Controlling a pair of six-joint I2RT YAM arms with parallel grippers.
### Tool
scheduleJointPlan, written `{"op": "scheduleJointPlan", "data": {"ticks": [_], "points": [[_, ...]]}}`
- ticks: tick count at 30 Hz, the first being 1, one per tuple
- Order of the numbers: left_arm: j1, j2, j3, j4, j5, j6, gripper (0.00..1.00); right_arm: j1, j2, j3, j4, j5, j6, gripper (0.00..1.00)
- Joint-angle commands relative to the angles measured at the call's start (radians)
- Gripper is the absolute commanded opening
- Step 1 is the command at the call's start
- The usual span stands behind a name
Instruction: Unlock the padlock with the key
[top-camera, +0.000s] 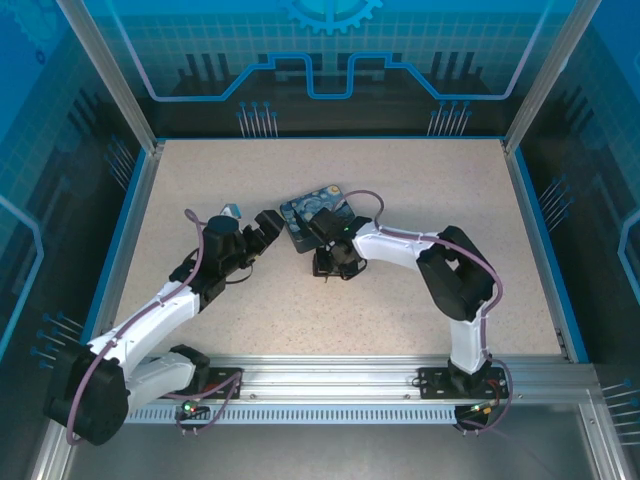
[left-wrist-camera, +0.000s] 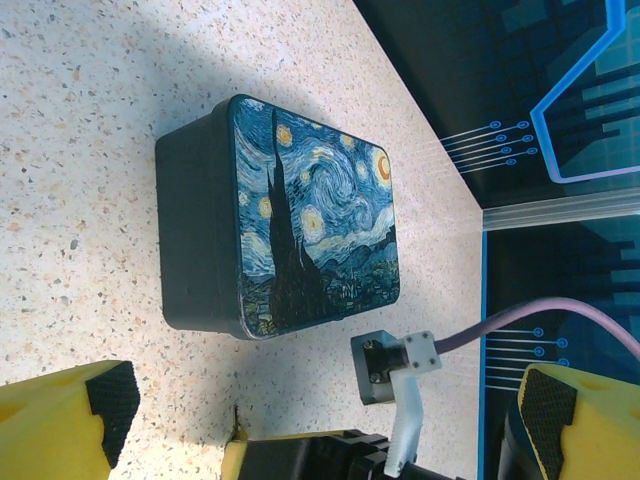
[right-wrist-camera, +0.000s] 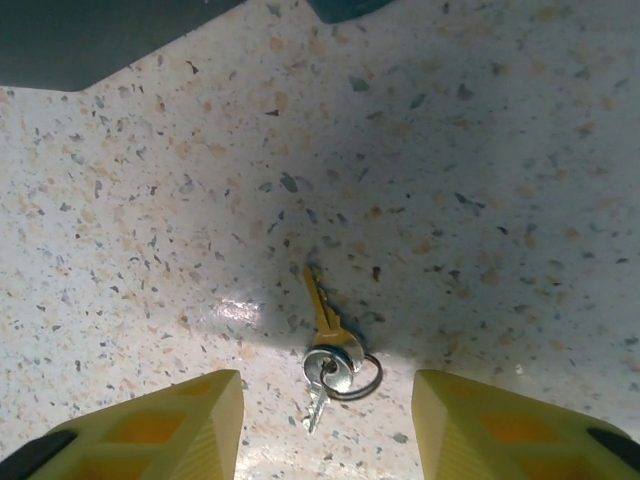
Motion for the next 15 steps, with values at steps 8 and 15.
{"op": "scheduleJointPlan", "data": {"ticks": [8,15], "points": [[0.024,0.027,-0.030,0.049,0.070,-0.045,0.99,0.055,0.114,0.108,-0.136,0.106,0.000,0.40],[0.029,0.036,-0.034,0.074,0.096,-0.052,0.99,0.063,0.155,0.121,-0.158,0.149,0.003,0.33]]}}
